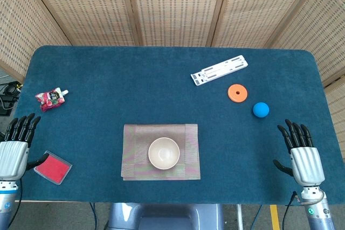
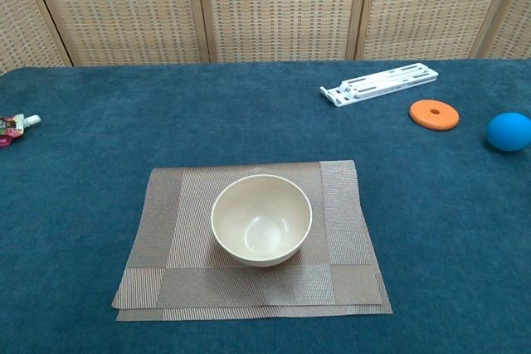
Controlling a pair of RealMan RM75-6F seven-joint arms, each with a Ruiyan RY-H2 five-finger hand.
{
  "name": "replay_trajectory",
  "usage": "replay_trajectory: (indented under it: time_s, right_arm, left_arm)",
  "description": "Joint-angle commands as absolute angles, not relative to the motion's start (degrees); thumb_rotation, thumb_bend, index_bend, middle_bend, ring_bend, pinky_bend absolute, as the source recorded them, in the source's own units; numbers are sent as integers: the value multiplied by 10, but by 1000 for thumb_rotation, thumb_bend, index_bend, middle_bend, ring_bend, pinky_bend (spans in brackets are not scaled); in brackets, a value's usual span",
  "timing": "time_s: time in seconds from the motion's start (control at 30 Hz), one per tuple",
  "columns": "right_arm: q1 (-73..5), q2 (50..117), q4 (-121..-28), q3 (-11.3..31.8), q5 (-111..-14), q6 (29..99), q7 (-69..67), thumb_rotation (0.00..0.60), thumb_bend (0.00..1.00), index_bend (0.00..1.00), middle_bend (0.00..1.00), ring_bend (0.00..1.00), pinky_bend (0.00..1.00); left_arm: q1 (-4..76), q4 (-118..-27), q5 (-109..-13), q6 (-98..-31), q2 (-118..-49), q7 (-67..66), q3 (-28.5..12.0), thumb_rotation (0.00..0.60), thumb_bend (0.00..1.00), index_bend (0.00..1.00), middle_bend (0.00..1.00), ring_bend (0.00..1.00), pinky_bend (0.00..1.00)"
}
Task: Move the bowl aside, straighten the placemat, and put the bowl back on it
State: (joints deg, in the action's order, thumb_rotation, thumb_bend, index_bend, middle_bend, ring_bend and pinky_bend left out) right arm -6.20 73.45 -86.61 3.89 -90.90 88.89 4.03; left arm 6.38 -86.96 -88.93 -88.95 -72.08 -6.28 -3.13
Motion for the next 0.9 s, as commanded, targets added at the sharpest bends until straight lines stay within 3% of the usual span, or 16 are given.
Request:
replay_trajectory:
  time_s: [0.03, 0.9]
  right_arm:
    - [-61, 734, -866, 39, -909, 890, 40, 600, 139, 127, 0, 0, 0]
    - [-60, 727, -873, 42, -905, 892, 31, 600, 139, 127, 0, 0, 0]
  left_arm:
    - [64, -870, -889, -890, -721, -64, -31, 600, 95, 0, 0, 0, 0]
    - [70, -872, -910, -880, -727, -80, -19, 600, 96, 0, 0, 0, 0]
